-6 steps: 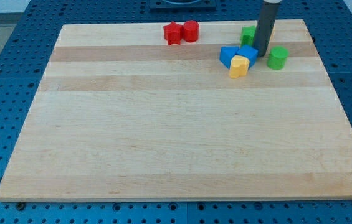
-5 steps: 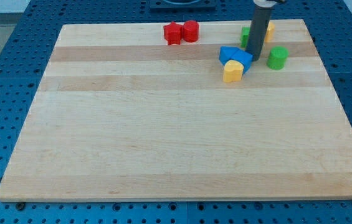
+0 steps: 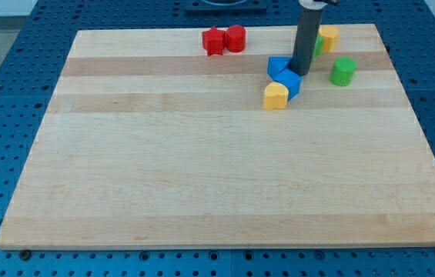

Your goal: Move the blue triangle to the bottom of the red star

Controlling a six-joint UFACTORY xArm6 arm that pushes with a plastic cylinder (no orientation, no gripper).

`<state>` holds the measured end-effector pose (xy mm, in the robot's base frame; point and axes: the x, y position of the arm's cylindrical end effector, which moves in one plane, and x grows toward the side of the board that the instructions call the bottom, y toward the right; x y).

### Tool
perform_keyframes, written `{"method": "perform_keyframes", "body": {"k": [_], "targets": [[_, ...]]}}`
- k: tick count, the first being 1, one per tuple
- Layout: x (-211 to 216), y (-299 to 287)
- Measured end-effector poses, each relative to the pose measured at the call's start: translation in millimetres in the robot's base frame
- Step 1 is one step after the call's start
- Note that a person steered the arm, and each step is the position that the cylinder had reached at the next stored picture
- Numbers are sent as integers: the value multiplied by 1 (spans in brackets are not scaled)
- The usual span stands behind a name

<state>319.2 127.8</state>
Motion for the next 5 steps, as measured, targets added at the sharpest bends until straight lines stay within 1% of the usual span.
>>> {"method": "perform_keyframes", "body": {"k": [1, 2, 4, 5], "targets": [[-2, -4], [-2, -31], [-1, -109], [2, -108]]}}
